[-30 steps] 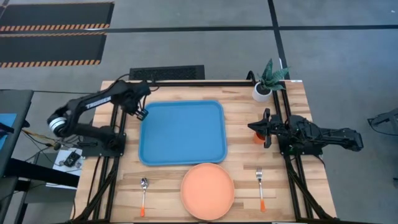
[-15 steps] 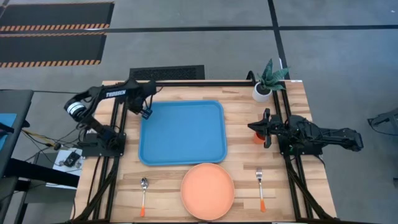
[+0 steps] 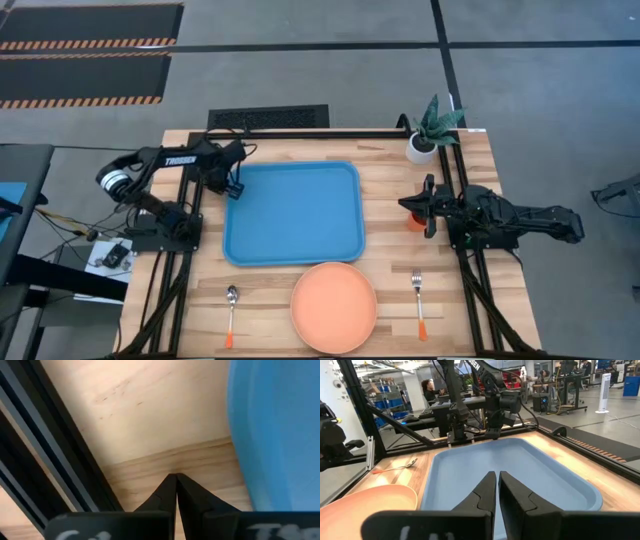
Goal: Pick and place plate/cup/fork/spoon on tray
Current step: Prepare the blue tray, then put the orange plate on the center of the blue tray
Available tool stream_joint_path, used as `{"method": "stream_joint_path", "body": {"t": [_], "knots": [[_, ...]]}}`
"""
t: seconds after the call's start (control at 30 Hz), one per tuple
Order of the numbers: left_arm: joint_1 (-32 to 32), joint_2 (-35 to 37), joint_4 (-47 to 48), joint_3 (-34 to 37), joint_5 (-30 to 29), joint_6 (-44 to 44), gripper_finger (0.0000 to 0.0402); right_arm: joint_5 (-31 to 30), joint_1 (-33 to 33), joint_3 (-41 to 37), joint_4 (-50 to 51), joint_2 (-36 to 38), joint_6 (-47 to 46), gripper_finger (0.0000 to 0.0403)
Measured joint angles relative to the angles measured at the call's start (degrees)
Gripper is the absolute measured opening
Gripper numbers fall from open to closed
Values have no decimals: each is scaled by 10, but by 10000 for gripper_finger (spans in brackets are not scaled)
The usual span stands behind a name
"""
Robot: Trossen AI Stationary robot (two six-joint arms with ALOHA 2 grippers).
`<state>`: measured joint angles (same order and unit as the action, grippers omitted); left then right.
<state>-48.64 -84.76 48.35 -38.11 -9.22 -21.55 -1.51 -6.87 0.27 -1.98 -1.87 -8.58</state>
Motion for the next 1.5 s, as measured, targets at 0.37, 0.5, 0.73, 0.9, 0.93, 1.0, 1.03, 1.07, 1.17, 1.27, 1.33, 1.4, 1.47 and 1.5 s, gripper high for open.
{"method": "stream_joint_path", "body": {"t": [0.37,0.5,0.73,0.9,0.93,1.0,1.03,1.07,1.17,1.27,1.33,1.4,1.47,1.5], "knots": [[6,9,-62,-3,34,-15,0,0,0,0,0,0,0,47],[7,9,-67,-3,38,-21,0,0,0,0,0,0,0,47],[21,9,-85,-3,41,-35,0,0,0,0,0,0,0,47],[34,9,-93,-4,43,-42,0,0,0,0,0,0,0,47],[35,9,-94,-4,45,-39,0,0,0,0,0,0,0,47],[35,12,-93,-4,47,-32,0,0,0,0,0,0,0,47],[35,16,-93,-4,52,-28,0,0,0,0,0,0,0,47],[36,21,-92,-4,58,-21,0,0,0,0,0,0,0,47],[36,49,-76,-4,61,-2,0,0,0,0,0,0,0,47],[36,87,-59,2,66,15,0,0,0,0,0,0,0,47],[43,116,-44,14,88,19,0,0,0,0,0,0,0,47],[57,145,-41,31,105,20,0,0,0,0,0,0,0,47],[74,178,-38,50,115,15,0,0,0,0,0,0,0,47],[84,192,-36,57,116,4,0,0,0,0,0,0,0,47]]}}
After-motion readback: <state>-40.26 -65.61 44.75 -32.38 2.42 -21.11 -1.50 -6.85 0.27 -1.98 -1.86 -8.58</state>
